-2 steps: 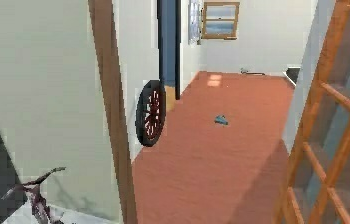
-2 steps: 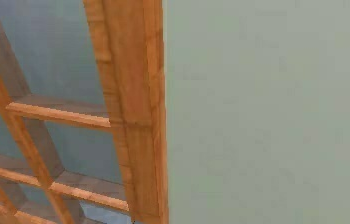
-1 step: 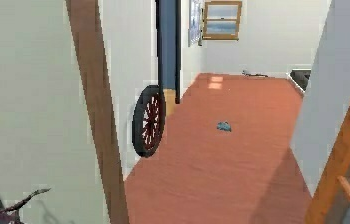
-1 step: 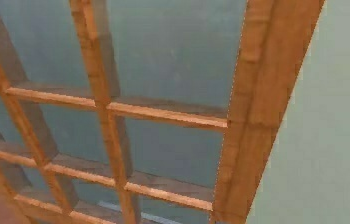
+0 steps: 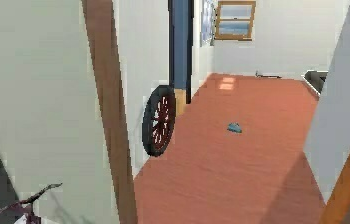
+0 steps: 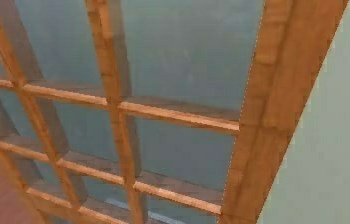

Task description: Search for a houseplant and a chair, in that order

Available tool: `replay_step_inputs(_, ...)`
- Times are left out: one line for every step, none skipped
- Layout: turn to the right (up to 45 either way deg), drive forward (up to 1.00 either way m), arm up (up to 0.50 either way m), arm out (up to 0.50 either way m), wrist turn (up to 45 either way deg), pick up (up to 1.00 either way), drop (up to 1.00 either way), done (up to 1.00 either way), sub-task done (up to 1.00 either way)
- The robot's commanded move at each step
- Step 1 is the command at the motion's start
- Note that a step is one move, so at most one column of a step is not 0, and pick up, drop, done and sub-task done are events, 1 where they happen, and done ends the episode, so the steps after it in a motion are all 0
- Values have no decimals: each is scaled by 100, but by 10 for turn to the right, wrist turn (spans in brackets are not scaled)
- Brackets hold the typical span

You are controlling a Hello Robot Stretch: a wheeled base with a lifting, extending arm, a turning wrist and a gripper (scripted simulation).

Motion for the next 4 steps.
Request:
replay_step_inputs(0, 90, 0, 0, 0, 0, 0, 0, 0)
replay_step_inputs(120, 0, 0, 0, 0, 0, 0, 0, 0)
replay_step_inputs(0, 100, 0, 0, 0, 0, 0, 0, 0)
replay_step_inputs(30, 0, 0, 0, 0, 0, 0, 0, 0)
